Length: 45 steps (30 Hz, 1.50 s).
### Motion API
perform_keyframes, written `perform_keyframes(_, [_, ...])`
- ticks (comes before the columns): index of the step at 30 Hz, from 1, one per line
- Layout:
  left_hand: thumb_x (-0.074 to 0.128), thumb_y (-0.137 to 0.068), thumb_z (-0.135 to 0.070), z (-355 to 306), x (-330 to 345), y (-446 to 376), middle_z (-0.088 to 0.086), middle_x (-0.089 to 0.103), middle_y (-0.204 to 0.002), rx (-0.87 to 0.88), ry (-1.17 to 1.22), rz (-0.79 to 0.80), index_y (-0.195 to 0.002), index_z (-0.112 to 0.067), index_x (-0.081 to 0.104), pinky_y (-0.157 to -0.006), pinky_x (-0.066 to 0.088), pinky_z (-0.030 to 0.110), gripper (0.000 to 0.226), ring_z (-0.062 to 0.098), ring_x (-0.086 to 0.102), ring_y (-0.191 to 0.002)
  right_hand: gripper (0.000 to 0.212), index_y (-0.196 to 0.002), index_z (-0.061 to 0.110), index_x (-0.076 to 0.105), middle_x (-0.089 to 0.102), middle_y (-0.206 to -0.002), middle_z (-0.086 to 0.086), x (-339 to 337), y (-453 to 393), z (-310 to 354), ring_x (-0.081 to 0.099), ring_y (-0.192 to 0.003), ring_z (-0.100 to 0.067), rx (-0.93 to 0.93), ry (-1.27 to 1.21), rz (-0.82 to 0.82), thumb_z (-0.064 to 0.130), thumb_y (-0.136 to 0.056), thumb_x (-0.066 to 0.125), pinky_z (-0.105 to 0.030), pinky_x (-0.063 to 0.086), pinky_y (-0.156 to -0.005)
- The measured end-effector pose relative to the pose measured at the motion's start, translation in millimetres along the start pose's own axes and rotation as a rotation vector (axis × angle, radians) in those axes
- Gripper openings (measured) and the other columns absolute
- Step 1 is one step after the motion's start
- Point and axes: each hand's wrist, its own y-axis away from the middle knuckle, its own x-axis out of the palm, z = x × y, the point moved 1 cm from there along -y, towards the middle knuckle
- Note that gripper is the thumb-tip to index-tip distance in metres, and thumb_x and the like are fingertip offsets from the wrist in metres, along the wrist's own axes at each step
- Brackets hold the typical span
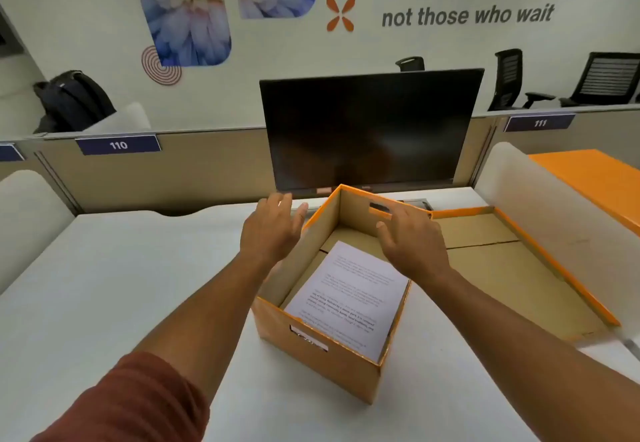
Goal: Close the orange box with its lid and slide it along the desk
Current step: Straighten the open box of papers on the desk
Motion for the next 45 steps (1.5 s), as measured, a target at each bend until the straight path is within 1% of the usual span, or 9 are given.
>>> perform_keyframes(5, [0.032,-0.095,-0.06,12.5,31.6,9.6,0.005,0.032,-0.16,-0.109,0.051,0.165,-0.152,-0.02,0.029,-0.101,0.047,0.046,0.069,0.029,0.043,-0.139,0.032,-0.117,0.018,0.061,0.065,-0.111,-0.006,16.6,17.4,-18.4,0.059,-0.095,-0.018,0.138,-0.06,0.017,0.037,-0.093,0.05,-0.031,0.054,-0.074])
perform_keyframes(9, [0.027,-0.092,-0.069,21.3,48.0,17.6,0.006,0.028,-0.161,-0.237,0.05,0.334,-0.156,-0.02,0.012,-0.098,0.049,0.05,0.081,0.033,0.046,-0.137,0.046,-0.132,0.016,0.051,0.059,-0.122,-0.01,23.9,27.2,-36.2,0.059,-0.104,-0.026,0.4,-0.155,0.032,0.039,-0.092,0.054,-0.035,0.05,-0.078])
perform_keyframes(11, [0.03,-0.095,-0.063,26.0,51.9,21.0,0.009,0.048,-0.149,-0.258,0.012,0.391,-0.149,-0.017,0.032,-0.095,0.051,0.048,0.071,0.033,0.056,-0.126,0.055,-0.138,0.014,0.047,0.058,-0.131,-0.013,27.0,33.7,-45.5,0.06,-0.11,-0.031,0.542,-0.261,0.079,0.041,-0.09,0.055,-0.04,0.053,-0.084])
perform_keyframes(13, [0.033,-0.098,-0.053,29.0,54.3,24.2,0.01,0.069,-0.116,-0.257,0.027,0.398,-0.117,-0.014,0.061,-0.082,0.054,0.041,0.052,0.026,0.066,-0.095,0.06,-0.141,0.015,0.044,0.057,-0.133,-0.013,28.7,43.5,-52.0,0.064,-0.101,-0.029,0.733,-0.476,0.151,0.04,-0.089,0.058,-0.042,0.059,-0.075])
perform_keyframes(16, [0.04,-0.097,-0.039,27.4,52.9,33.4,0.003,0.063,-0.075,-0.262,0.066,0.359,-0.08,-0.014,0.059,-0.063,0.048,0.029,0.036,0.018,0.06,-0.066,0.061,-0.144,0.016,0.043,0.06,-0.123,-0.011,32.3,59.5,-57.2,0.064,-0.085,-0.021,0.878,-0.722,0.294,0.036,-0.089,0.062,-0.031,0.055,-0.057])
perform_keyframes(24, [0.046,-0.093,-0.026,8.5,35.3,73.0,0.002,0.054,-0.057,-0.339,0.128,0.202,-0.063,-0.015,0.056,-0.051,0.034,0.022,0.033,0.016,0.052,-0.052,0.046,-0.138,0.014,0.051,0.073,-0.093,-0.005,22.1,62.2,-70.8,0.07,-0.082,-0.025,0.653,-0.606,0.338,0.022,-0.092,0.052,-0.049,0.06,-0.078])
perform_keyframes(30, [0.056,-0.082,-0.041,8.2,18.1,123.8,-0.002,0.064,-0.058,-0.321,0.205,0.127,-0.065,-0.018,0.066,-0.051,0.043,0.025,0.03,0.015,0.059,-0.055,0.038,-0.129,0.015,0.059,0.069,-0.073,0.007,5.3,70.3,-78.0,0.068,-0.069,-0.022,0.427,-0.505,0.332,0.019,-0.092,0.049,-0.051,0.059,-0.073])
perform_keyframes(40, [0.058,-0.076,-0.034,7.3,4.0,186.1,-0.009,0.061,-0.055,-0.19,0.335,0.15,-0.065,-0.021,0.066,-0.054,0.039,0.02,0.019,0.012,0.057,-0.051,0.042,-0.139,0.015,0.053,0.07,-0.115,-0.01,-1.8,91.6,-89.1,0.065,-0.098,-0.026,0.299,-0.431,0.377,0.027,-0.099,0.049,-0.039,0.054,-0.081])
perform_keyframes(45, [0.06,-0.079,-0.034,8.4,8.5,198.1,-0.012,0.063,-0.056,-0.236,0.436,0.105,-0.067,-0.023,0.068,-0.055,0.042,0.021,0.018,0.007,0.057,-0.052,0.033,-0.118,0.016,0.066,0.07,-0.115,-0.006,0.5,101.4,-107.1,0.067,-0.096,-0.023,0.329,-0.552,0.353,0.034,-0.099,0.047,-0.045,0.055,-0.088])
